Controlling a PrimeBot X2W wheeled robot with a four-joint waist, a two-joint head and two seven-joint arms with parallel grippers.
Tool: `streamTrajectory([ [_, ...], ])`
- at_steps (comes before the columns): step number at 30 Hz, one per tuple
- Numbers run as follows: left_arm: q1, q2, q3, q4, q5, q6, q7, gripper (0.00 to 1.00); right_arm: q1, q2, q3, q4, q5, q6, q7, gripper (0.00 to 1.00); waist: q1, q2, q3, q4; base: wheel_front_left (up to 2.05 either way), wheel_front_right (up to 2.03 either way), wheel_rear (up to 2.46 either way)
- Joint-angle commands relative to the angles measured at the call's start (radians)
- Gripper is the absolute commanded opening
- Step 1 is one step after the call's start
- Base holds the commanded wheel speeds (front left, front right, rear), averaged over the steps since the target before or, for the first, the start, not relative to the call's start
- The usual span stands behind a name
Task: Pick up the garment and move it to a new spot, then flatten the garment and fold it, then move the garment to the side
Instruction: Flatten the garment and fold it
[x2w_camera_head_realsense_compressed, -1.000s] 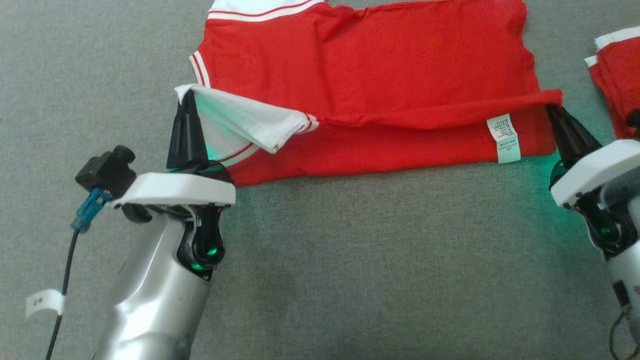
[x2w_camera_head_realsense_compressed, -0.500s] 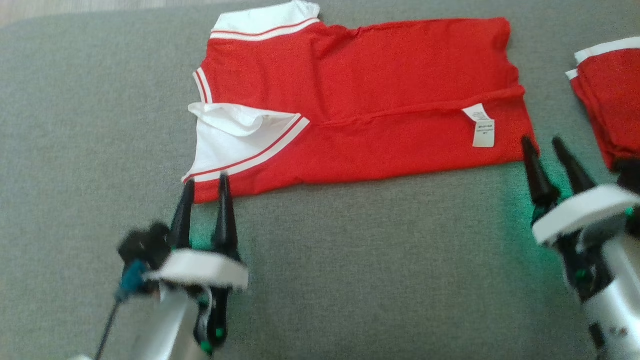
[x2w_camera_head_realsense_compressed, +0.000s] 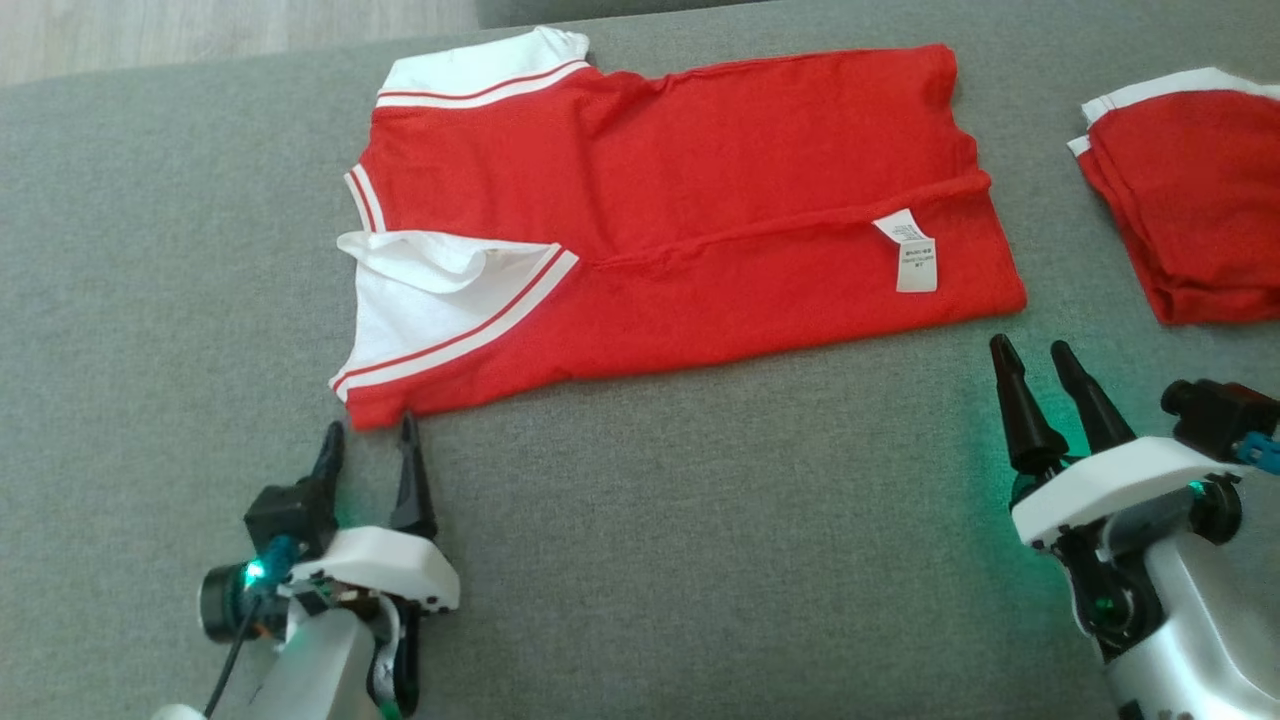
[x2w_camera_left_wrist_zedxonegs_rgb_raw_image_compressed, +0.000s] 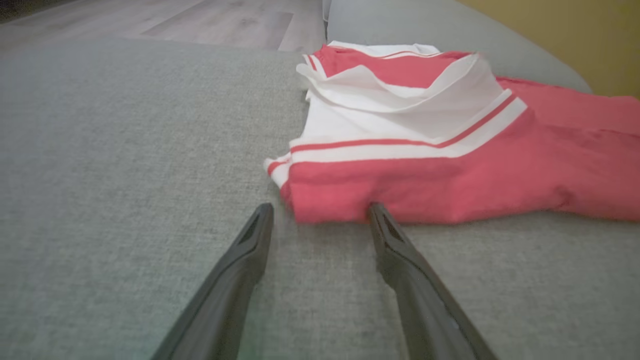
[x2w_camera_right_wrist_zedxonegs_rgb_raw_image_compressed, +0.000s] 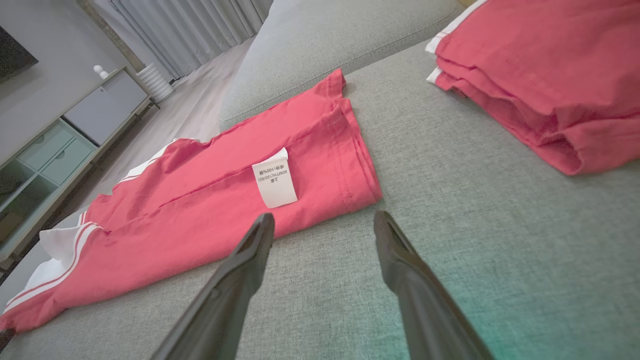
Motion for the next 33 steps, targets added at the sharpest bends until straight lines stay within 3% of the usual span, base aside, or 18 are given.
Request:
streamTrajectory([
  [1, -0.042, 0.024, 0.044, -0.005, 0.004, 0.013, -0.005, 1.00, 0.001, 0.003, 0.009, -0.033, -0.013, -0.001, 0.002, 1.00, 0.0001, 0.0000, 0.003, -0.001, 0.00, 0.00, 0.00],
  [7, -0.078, 0.022, 0.056, 0.050, 0.006, 0.006, -0.005, 1.00, 0.003, 0.025, -0.006, -0.026, -0.033, -0.001, 0.011, 1.00, 0.0001, 0.0000, 0.008, 0.006, 0.00, 0.00, 0.00],
  [8, -0.082, 0.021, 0.056, 0.059, 0.006, 0.004, -0.005, 0.84, 0.003, 0.028, -0.008, -0.025, -0.035, -0.001, 0.013, 1.00, 0.0001, 0.0000, 0.008, 0.007, 0.00, 0.00, 0.00],
  [9, -0.085, 0.020, 0.055, 0.067, 0.006, -0.001, -0.005, 0.49, 0.003, 0.030, -0.009, -0.024, -0.037, -0.001, 0.014, 1.00, 0.0001, 0.0000, 0.008, 0.007, 0.00, 0.00, 0.00],
  [10, -0.087, 0.018, 0.053, 0.076, 0.004, -0.010, -0.005, 0.27, 0.003, 0.032, -0.011, -0.023, -0.039, -0.001, 0.015, 1.00, 0.0001, 0.0000, 0.007, 0.008, 0.00, 0.00, 0.00],
  [11, -0.088, 0.016, 0.052, 0.079, 0.002, -0.019, -0.005, 0.00, 0.002, 0.034, -0.013, -0.021, -0.040, -0.001, 0.017, 1.00, 0.0001, 0.0000, 0.006, 0.009, 0.00, 0.00, 0.00],
  [20, -0.081, 0.012, 0.066, 0.058, 0.004, -0.054, -0.005, 0.00, -0.047, 0.057, -0.073, 0.047, -0.065, -0.001, 0.018, 1.00, 0.0001, 0.0000, 0.000, 0.016, 0.00, 0.00, 0.00],
  [33, -0.095, 0.009, 0.063, 0.047, 0.033, -0.072, -0.005, 0.00, -0.240, 0.107, -0.165, 0.327, -0.145, -0.001, -0.011, 1.00, 0.0001, 0.0000, 0.012, 0.045, 0.00, 0.00, 0.00],
])
